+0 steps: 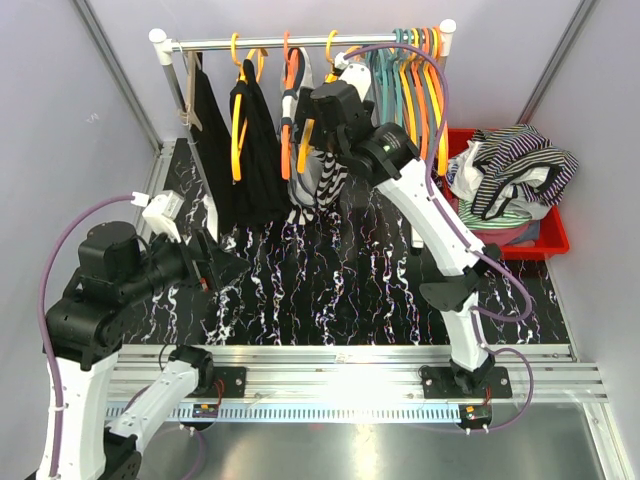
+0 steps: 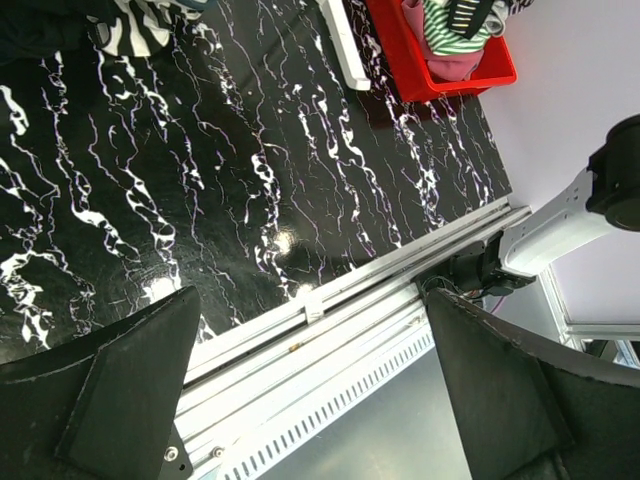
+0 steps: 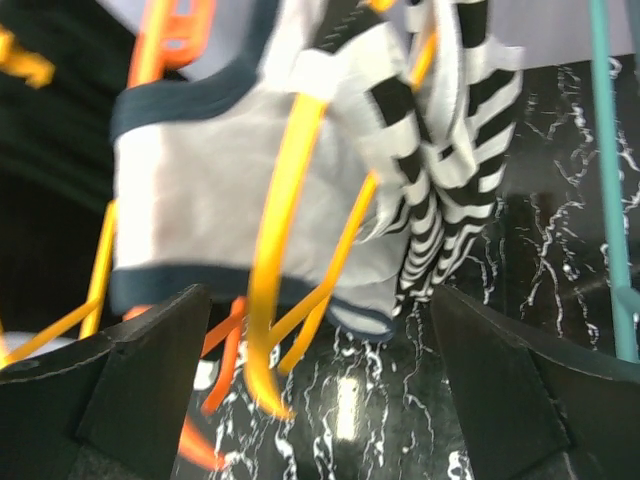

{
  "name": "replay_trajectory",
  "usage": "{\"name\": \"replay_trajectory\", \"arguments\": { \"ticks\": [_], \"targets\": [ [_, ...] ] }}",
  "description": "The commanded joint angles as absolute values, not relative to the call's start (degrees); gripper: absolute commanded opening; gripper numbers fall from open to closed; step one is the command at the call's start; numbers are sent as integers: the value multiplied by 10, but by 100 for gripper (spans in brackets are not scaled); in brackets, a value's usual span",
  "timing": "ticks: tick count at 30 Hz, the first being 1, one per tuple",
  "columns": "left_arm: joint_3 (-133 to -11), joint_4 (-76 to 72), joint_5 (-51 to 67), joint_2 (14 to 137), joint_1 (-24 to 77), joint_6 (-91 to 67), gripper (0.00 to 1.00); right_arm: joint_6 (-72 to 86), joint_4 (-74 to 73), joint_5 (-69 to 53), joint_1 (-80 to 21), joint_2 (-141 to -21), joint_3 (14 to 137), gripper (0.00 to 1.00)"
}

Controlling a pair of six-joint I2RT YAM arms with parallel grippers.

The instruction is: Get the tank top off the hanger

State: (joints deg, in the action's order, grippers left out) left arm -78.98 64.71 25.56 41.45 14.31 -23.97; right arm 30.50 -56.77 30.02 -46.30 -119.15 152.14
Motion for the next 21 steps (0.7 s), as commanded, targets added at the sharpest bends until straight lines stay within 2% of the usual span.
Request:
{"name": "replay_trajectory", "arguments": {
  "ticks": [1,3,4,8,11,17,21],
  "targets": [
    [-788,646,239,406,149,-229,99,328,-523,351,-452,-1197,1528,97],
    [-788,648,236,405,151,-229,99,321,-509,352,-446,-1204,1535,93],
    [-787,649,236,404,152,-228,99,318,-510,347,-444,-1207,1539,84],
    [-783,651,231,402,154,-229,99,336,-554,309,-424,-1202,1532,66],
    [-775,651,223,396,154,-229,99,347,-585,276,-415,-1184,1486,61],
    [-761,644,215,387,154,-229,99,340,-614,265,-409,-1131,1400,63],
    [-758,642,217,385,154,-229,99,304,-587,278,-408,-1084,1331,56]
  ]
}}
